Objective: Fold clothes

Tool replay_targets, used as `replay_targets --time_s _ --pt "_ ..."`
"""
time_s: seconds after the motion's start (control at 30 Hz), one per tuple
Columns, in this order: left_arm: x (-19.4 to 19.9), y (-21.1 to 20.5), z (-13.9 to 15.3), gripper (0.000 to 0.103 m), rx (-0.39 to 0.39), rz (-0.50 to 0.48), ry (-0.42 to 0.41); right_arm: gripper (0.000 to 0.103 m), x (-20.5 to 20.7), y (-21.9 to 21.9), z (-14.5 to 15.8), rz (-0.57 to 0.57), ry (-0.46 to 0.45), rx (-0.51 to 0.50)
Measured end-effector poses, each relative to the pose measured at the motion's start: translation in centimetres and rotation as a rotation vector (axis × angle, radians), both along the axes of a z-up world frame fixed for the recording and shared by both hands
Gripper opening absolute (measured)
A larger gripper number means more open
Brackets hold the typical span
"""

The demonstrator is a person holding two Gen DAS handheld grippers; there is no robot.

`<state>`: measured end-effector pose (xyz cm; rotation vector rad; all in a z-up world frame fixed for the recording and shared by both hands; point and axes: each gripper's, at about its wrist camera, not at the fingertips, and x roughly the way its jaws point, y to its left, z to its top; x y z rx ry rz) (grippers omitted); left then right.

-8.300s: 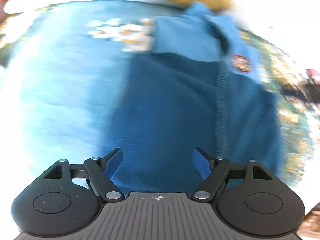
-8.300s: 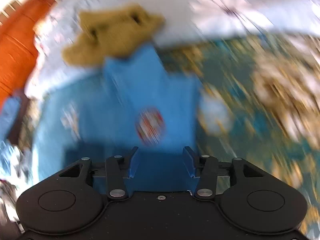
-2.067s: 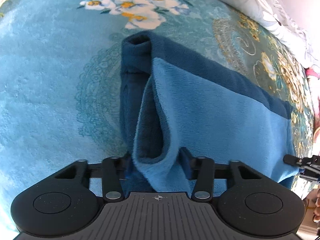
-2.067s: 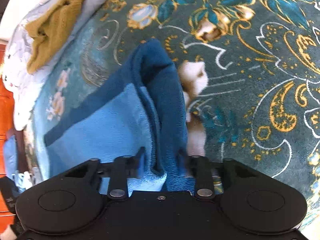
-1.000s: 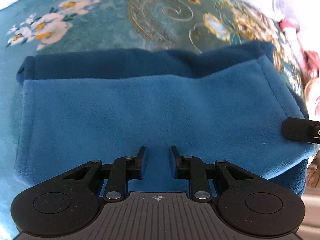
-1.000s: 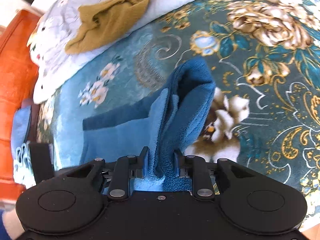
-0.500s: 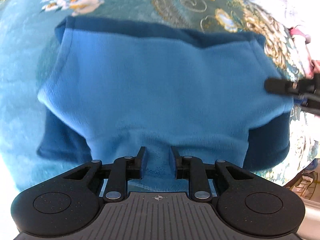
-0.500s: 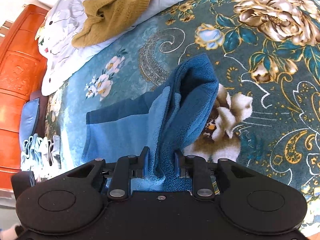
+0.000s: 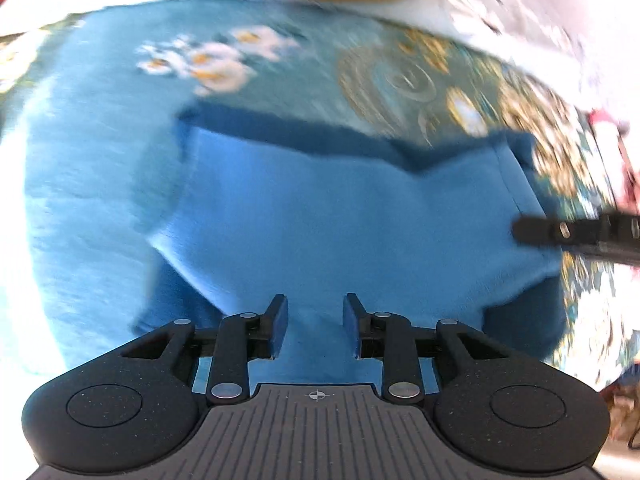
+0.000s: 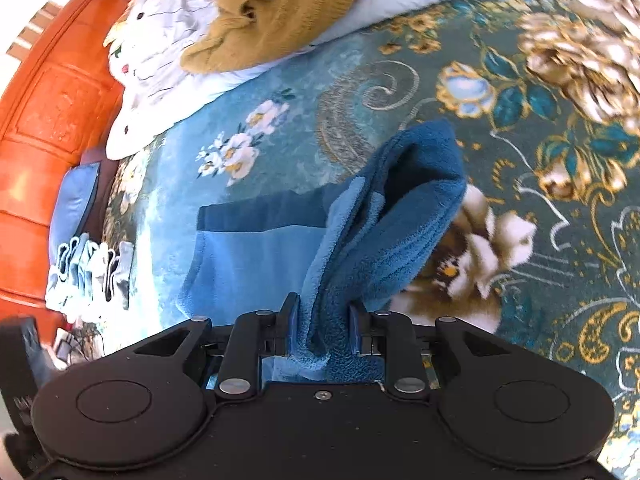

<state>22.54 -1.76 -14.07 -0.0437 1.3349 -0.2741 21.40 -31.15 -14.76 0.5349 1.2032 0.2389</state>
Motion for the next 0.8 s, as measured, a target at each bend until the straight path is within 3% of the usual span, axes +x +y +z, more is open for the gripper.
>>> replay_targets --time_s 0.17,0.37,0.63,0.7,0.8 --pt "2.3 2.9 1.1 0.030 -0.005 0.048 -0.041 0.025 0.6 3.3 1.5 0.046 -0.044 -0.043" --pt "5.3 6.7 1.9 0.032 -0.031 -0.022 -0.067 0.025 1.3 9.2 3.1 0.074 -0.095 -0.112" --pt "9.3 13.4 2.9 0.035 -0.074 -0.060 -0.094 0.024 3.5 19.0 1.3 0.080 -0.051 -0.166" --pt "10.4 14.8 2.7 0.035 -0.087 -0.059 -0.090 0.013 4.1 21.4 0.8 0.081 -0.040 -0.180" --pt "11.9 15.9 2.3 0.037 -0.100 -0.061 -0.082 0.013 5.0 25.0 -0.2 0.078 -0.014 -0.215"
